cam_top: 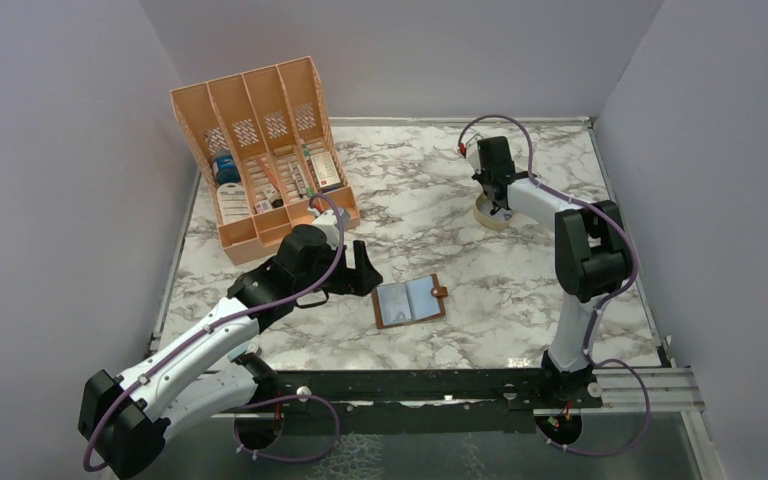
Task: Put the credit cards into the card holder
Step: Pick up the credit card from the storage box, then insert the credit card into the card holder.
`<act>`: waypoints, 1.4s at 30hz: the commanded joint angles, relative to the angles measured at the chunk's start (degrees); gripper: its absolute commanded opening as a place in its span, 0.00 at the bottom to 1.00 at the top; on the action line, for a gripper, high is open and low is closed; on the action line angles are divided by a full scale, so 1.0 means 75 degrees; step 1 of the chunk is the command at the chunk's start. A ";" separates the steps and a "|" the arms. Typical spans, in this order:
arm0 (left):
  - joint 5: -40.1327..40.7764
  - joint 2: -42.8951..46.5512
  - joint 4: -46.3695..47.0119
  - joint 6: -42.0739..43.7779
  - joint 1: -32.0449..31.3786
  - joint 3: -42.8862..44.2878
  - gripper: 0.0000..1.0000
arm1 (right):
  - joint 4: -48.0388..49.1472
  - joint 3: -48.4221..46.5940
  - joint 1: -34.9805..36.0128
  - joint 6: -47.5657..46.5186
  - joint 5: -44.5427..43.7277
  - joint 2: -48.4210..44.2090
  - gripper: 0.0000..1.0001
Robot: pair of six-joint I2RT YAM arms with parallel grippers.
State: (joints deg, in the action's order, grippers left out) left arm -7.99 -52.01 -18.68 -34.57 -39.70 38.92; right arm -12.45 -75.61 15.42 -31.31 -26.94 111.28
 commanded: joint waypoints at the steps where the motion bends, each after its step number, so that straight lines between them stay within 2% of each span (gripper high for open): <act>1: 0.0402 0.0066 -0.0182 -0.0062 0.0044 0.0176 0.81 | -0.0140 -0.0270 -0.0052 0.0173 0.0086 -0.0281 0.11; 5: 0.0440 -0.0095 -0.0193 -0.0185 0.0044 0.0167 0.81 | -0.0889 -0.0512 -0.0046 0.0695 0.0585 -0.0359 0.09; 9: 0.0479 -0.0274 -0.0226 -0.0270 0.0043 0.0167 0.80 | -0.1405 -0.0578 -0.0030 0.1207 0.0901 -0.0577 0.01; 17: 0.0654 -0.0636 -0.0173 -0.0444 0.0043 0.0028 0.76 | -0.2691 -0.0843 0.0018 0.2733 0.1988 -0.1357 0.01; 22: 0.0325 -0.0975 0.0174 -0.0631 0.0044 -0.0148 0.69 | -0.2902 -0.0737 0.0018 0.3744 0.2833 -0.2065 0.01; 25: 0.0059 -0.1238 0.0421 -0.0755 0.0044 -0.0218 0.60 | -0.2840 -0.0435 0.0042 0.4259 0.3191 -0.2502 0.01; 29: 0.0004 -0.1587 0.0598 -0.0899 0.0044 -0.0260 0.35 | -0.2586 0.0250 0.0053 0.5101 0.4121 -0.3426 0.01; 33: -0.0349 -0.1855 0.1116 -0.1100 0.0052 -0.0405 0.16 | -0.1837 0.1219 0.0065 0.5710 0.6568 -0.4439 0.01; 37: -0.0551 -0.2056 0.1404 -0.1248 0.0052 -0.0429 0.00 | -0.1220 0.2141 0.0082 0.6642 0.7985 -0.5223 0.01; 39: -0.0633 -0.2147 0.1534 -0.1284 0.0055 -0.0458 0.00 | -0.1039 0.2470 0.0131 0.6935 0.8659 -0.5457 0.01; 42: -0.0679 -0.2299 0.1674 -0.1318 0.0055 -0.0553 0.00 | -0.0823 0.2952 0.0287 0.7395 0.9059 -0.5782 0.01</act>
State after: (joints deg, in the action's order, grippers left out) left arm -10.59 -68.10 -9.93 -43.31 -39.48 35.99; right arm -23.94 -57.12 16.34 17.04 29.21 70.87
